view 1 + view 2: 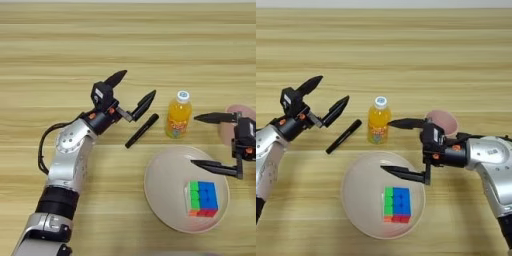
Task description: Move the objects on the table
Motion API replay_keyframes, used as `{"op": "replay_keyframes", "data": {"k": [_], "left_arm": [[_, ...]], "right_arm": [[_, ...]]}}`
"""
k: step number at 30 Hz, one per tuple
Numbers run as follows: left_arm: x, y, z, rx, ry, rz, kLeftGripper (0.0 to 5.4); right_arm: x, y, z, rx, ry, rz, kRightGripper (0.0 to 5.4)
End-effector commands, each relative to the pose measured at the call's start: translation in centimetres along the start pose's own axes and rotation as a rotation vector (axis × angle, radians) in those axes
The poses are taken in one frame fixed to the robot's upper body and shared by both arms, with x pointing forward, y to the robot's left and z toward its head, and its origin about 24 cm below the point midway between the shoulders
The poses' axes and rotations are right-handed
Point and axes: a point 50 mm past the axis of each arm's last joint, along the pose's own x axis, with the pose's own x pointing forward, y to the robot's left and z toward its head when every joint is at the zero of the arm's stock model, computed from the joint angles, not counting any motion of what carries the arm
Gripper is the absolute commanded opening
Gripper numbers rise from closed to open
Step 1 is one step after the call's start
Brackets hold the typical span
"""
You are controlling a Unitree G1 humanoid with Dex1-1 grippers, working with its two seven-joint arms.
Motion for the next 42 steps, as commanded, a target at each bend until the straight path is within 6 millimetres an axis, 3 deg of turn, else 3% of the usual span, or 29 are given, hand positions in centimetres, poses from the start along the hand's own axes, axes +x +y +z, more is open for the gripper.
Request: {"op": "replay_keyframes", "data": {"k": [1,20,42], "left_arm": [[-0.1,0.0,-0.2,-0.002,0.005,0.015,5.4],[0.1,0.4,-0.3,0.023,0.023,0.024,5.4],[0.0,0.7,-0.1,0.029,0.018,0.024,5.4]], "right_arm": [[-0.6,0.6,-0.7,0.034,0.069,0.051,5.38],[-1.4,4.4,-3.9,0.16,0.22,0.211,5.38],[0.1,5.2,-6.1,0.108,0.295,0.178,5.37]]}}
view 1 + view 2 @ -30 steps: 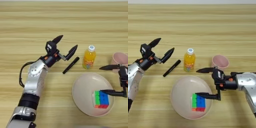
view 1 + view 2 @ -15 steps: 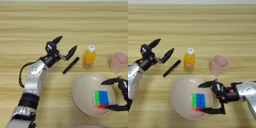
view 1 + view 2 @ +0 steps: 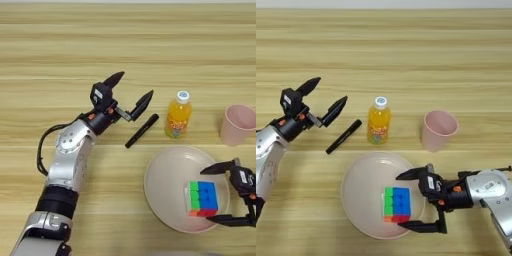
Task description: Move the objects on the table
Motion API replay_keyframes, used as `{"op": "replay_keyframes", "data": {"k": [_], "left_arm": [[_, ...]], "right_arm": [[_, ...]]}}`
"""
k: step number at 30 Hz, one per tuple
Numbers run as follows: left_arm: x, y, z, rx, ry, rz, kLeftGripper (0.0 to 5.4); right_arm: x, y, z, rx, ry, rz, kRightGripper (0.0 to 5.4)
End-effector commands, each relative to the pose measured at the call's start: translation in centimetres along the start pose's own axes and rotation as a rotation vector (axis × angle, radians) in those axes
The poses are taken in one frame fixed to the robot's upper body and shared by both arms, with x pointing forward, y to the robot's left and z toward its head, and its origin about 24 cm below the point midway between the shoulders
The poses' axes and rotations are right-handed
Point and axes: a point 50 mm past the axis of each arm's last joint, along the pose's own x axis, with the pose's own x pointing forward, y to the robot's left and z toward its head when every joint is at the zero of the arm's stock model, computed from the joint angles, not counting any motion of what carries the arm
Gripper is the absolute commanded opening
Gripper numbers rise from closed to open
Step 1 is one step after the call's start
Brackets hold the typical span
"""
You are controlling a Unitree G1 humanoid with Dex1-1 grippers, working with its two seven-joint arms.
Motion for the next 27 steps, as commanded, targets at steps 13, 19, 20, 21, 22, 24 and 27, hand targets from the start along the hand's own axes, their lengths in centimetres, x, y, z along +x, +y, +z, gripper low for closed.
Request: {"op": "replay_keyframes", "data": {"k": [13,19,20,21,22,24,27], "left_arm": [[0.2,0.3,0.4,0.024,-0.008,-0.007,5.4],[0.2,0.3,0.4,0.024,-0.009,-0.008,5.4],[0.2,0.3,0.4,0.024,-0.009,-0.008,5.4],[0.2,0.3,0.4,0.024,-0.009,-0.009,5.4],[0.2,0.3,0.4,0.025,-0.01,-0.009,5.4],[0.2,0.3,0.5,0.018,-0.015,-0.009,5.4],[0.2,0.4,0.7,0.01,-0.024,-0.008,5.4]], "right_arm": [[1.7,-0.6,-1.0,-0.006,0.027,-0.02,3.98],[2.0,-0.7,-1.4,-0.003,0.034,-0.024,3.31],[2.0,-0.7,-1.4,-0.003,0.037,-0.025,3.3],[2.0,-0.7,-1.5,-0.003,0.04,-0.026,3.3],[2.0,-0.7,-1.6,-0.002,0.043,-0.026,3.3],[2.1,-0.8,-1.8,0.0,0.046,-0.025,3.3],[2.2,-0.8,-1.9,0.002,0.046,-0.024,3.3]]}}
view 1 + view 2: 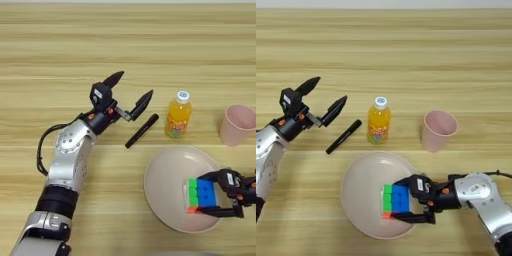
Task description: Move the objects on the table
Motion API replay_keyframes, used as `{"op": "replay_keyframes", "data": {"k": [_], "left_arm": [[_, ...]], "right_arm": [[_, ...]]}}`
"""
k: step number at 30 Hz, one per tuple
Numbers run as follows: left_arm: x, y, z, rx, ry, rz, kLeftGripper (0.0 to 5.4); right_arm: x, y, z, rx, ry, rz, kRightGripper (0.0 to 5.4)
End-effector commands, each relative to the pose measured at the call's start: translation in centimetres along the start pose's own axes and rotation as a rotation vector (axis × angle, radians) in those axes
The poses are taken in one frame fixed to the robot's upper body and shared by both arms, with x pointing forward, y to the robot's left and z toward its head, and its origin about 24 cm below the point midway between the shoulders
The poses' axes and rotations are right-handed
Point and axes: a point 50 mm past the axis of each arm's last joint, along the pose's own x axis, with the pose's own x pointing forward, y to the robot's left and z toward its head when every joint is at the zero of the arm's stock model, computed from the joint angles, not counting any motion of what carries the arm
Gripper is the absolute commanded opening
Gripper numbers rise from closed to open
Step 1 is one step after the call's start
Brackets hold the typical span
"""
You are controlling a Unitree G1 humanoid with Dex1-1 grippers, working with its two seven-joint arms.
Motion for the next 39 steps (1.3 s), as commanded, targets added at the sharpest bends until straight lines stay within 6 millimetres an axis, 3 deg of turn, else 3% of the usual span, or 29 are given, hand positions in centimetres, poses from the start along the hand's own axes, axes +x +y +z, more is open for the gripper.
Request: {"op": "replay_keyframes", "data": {"k": [1,10,20,28,39], "left_arm": [[0.2,0.4,0.6,0.014,-0.015,-0.008,5.4],[0.2,0.4,0.6,0.019,-0.015,-0.008,5.4],[0.4,0.4,0.5,0.017,-0.015,-0.004,5.4],[0.3,0.6,0.6,0.021,-0.013,0.001,5.4],[0.2,0.9,0.6,0.028,-0.013,0.008,5.4]], "right_arm": [[0.2,-0.1,-0.3,0.002,0.023,0.0,3.3],[-0.3,-1.1,1.4,-0.067,-0.023,-0.034,3.3],[-2.3,-3.7,5.0,-0.141,-0.121,-0.176,3.3],[-4.4,-5.4,6.2,-0.134,-0.147,-0.319,3.3],[-8.6,-4.1,4.3,-0.078,-0.088,-0.416,3.3]]}}
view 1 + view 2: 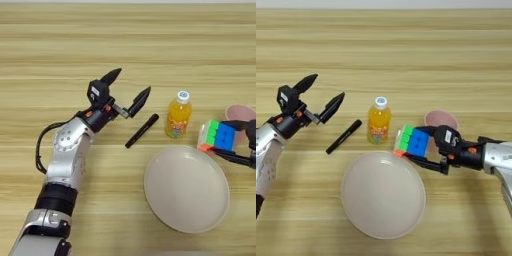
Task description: Move the objects on the table
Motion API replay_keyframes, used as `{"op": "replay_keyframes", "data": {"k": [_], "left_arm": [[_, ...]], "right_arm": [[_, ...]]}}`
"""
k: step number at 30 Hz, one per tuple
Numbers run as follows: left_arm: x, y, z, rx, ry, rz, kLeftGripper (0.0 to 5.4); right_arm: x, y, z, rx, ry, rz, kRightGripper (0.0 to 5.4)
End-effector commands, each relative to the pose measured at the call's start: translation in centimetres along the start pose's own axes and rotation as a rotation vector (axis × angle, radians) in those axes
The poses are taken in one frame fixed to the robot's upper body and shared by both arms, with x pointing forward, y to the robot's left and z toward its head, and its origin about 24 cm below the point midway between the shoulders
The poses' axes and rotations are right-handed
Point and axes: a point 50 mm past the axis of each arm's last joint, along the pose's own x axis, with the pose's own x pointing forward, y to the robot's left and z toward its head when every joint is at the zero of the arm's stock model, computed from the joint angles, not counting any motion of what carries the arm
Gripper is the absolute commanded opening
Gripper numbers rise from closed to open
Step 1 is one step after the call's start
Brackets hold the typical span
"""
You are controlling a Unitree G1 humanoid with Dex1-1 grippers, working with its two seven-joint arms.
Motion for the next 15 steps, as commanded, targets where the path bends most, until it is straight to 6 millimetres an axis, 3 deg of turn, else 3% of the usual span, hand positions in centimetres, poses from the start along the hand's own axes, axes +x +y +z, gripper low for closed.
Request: {"op": "replay_keyframes", "data": {"k": [1,15], "left_arm": [[0.2,0.4,0.3,0.021,-0.002,-0.001,5.4],[0.0,0.7,0.2,0.025,-0.002,0.003,5.4]], "right_arm": [[-1.9,-0.6,-0.4,-0.006,0.043,-0.049,3.3],[-4.2,0.3,-5.2,0.129,0.203,-0.076,3.3]]}}
